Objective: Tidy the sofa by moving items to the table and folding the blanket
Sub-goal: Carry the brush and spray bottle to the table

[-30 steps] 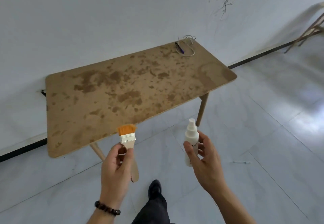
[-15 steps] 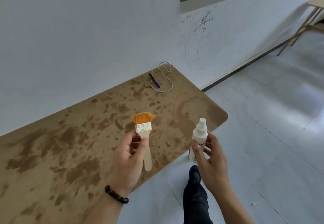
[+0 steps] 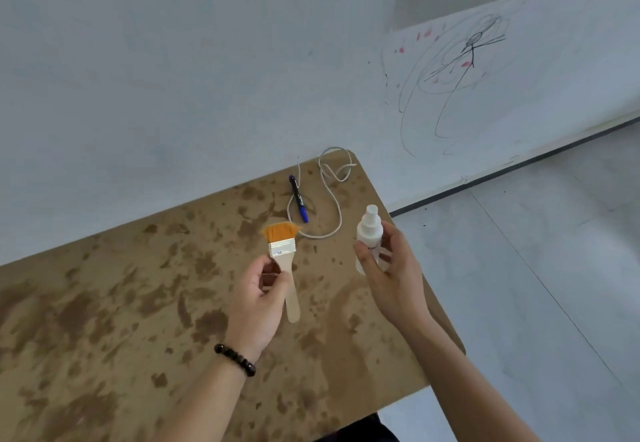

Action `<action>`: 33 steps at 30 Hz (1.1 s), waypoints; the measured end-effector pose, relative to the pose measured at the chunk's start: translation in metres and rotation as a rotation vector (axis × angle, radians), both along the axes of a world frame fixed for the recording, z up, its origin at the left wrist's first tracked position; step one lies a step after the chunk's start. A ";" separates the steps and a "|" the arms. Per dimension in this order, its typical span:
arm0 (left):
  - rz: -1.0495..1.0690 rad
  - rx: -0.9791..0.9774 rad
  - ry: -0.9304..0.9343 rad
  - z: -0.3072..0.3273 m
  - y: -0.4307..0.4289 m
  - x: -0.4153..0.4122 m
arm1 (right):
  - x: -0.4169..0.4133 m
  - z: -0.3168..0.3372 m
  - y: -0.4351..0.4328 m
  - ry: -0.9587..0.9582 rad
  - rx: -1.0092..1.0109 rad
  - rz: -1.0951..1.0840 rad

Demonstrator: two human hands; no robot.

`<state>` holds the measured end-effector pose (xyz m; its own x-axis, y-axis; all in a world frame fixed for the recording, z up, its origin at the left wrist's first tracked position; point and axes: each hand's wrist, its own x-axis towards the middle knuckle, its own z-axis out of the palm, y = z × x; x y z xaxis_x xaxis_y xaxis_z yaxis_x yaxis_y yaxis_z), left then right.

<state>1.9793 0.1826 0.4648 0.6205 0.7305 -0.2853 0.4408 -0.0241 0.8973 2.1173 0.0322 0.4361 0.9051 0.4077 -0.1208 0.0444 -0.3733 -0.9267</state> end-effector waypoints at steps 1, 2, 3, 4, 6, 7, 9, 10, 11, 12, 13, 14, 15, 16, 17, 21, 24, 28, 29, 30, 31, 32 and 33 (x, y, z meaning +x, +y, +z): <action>0.005 -0.026 0.037 -0.012 0.007 0.016 | 0.015 -0.009 0.007 0.012 -0.016 -0.001; 0.008 -0.051 0.066 -0.025 0.014 0.034 | 0.029 -0.020 0.014 0.014 -0.036 0.000; 0.011 -0.068 0.097 -0.040 0.022 0.051 | 0.044 -0.031 0.022 0.011 -0.056 0.005; 0.012 -0.075 0.128 -0.056 0.030 0.068 | 0.058 -0.042 0.029 0.007 -0.075 0.008; 0.013 -0.062 0.179 -0.083 0.044 0.102 | 0.083 -0.064 0.042 -0.007 -0.116 0.023; 0.015 -0.055 0.193 -0.095 0.051 0.118 | 0.096 -0.074 0.048 -0.008 -0.136 0.031; 0.051 -0.072 0.197 -0.115 0.062 0.148 | 0.120 -0.089 0.063 0.002 -0.174 0.037; 0.076 -0.079 0.198 -0.125 0.069 0.162 | 0.131 -0.096 0.071 0.008 -0.185 0.037; 0.094 -0.073 0.205 -0.136 0.076 0.173 | 0.141 -0.103 0.079 0.012 -0.189 0.037; 0.102 -0.063 0.220 -0.147 0.081 0.183 | 0.150 -0.110 0.087 0.012 -0.191 0.037; 0.104 -0.056 0.235 -0.157 0.086 0.191 | 0.156 -0.116 0.095 0.007 -0.189 0.039; 0.109 -0.056 0.243 -0.167 0.090 0.198 | 0.161 -0.122 0.101 0.003 -0.191 0.048; 0.111 -0.047 0.256 -0.176 0.092 0.203 | 0.164 -0.127 0.105 -0.001 -0.199 0.066; 0.104 -0.013 0.284 -0.183 0.093 0.206 | 0.165 -0.131 0.109 -0.014 -0.216 0.091; 0.084 0.045 0.326 -0.188 0.094 0.209 | 0.165 -0.134 0.111 -0.044 -0.238 0.115; -0.010 0.229 0.423 -0.196 0.094 0.214 | 0.162 -0.143 0.112 -0.125 -0.281 0.123; -0.070 0.220 0.389 -0.194 0.095 0.210 | 0.161 -0.144 0.109 -0.104 -0.337 0.135; -0.099 0.160 0.218 -0.164 0.091 0.181 | 0.155 -0.132 0.097 0.005 -0.478 0.164; -0.093 0.145 0.182 -0.151 0.087 0.169 | 0.148 -0.125 0.091 0.017 -0.490 0.160; -0.077 0.133 0.154 -0.139 0.083 0.153 | 0.140 -0.116 0.084 0.024 -0.493 0.159; -0.053 0.119 0.126 -0.123 0.077 0.136 | 0.130 -0.104 0.076 0.025 -0.485 0.160; -0.027 0.103 0.099 -0.108 0.071 0.118 | 0.118 -0.091 0.069 0.020 -0.466 0.160; 0.000 0.089 0.073 -0.091 0.064 0.100 | 0.106 -0.075 0.061 0.010 -0.436 0.160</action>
<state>2.0792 0.2469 0.3735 0.6006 0.7549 -0.2633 0.5048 -0.1027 0.8571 2.2229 0.0936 0.3611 0.8329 0.4511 -0.3205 0.1250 -0.7177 -0.6850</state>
